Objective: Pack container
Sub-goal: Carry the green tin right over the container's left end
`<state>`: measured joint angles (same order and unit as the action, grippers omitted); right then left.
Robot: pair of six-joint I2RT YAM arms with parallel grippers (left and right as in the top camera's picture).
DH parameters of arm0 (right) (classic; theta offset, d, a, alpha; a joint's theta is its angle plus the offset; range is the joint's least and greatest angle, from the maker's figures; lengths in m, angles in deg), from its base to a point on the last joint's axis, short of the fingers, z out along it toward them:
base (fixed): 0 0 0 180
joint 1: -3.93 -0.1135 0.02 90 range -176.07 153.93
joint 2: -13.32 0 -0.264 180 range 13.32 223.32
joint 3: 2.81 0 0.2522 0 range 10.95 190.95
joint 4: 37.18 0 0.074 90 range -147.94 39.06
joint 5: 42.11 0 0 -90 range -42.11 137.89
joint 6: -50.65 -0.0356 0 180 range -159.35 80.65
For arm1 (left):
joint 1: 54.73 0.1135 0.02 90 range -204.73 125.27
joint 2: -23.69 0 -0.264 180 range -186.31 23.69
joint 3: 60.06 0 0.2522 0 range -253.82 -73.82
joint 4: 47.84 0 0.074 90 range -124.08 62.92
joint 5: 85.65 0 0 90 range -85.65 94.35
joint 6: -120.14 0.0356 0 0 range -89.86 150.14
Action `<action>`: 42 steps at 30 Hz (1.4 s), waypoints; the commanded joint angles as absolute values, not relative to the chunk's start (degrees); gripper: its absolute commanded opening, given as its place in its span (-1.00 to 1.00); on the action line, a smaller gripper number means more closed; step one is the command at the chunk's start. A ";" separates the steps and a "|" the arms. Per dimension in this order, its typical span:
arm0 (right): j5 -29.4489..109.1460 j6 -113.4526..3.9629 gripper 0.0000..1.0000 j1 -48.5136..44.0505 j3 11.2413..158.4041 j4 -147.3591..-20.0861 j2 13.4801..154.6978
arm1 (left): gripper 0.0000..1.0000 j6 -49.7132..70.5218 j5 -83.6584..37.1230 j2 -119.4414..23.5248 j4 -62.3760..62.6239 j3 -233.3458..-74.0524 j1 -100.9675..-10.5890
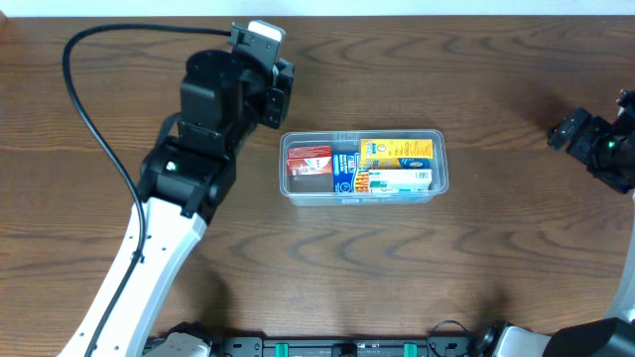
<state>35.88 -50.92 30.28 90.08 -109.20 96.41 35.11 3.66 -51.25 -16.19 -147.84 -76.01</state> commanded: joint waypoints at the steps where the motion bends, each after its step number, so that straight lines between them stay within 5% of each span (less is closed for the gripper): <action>1: 35.64 -51.53 0.99 30.50 90.87 -109.20 96.58 | 0.11 23.62 7.40 -51.16 -13.72 -148.96 -77.65; 10: 35.64 -51.53 0.98 30.50 90.87 -109.20 96.58 | 0.12 5.65 8.01 -51.20 -7.08 -148.96 -81.25; 42: 35.64 -51.53 0.98 30.54 90.87 -109.20 96.58 | 0.12 8.78 17.54 -66.39 -4.96 -144.61 -93.56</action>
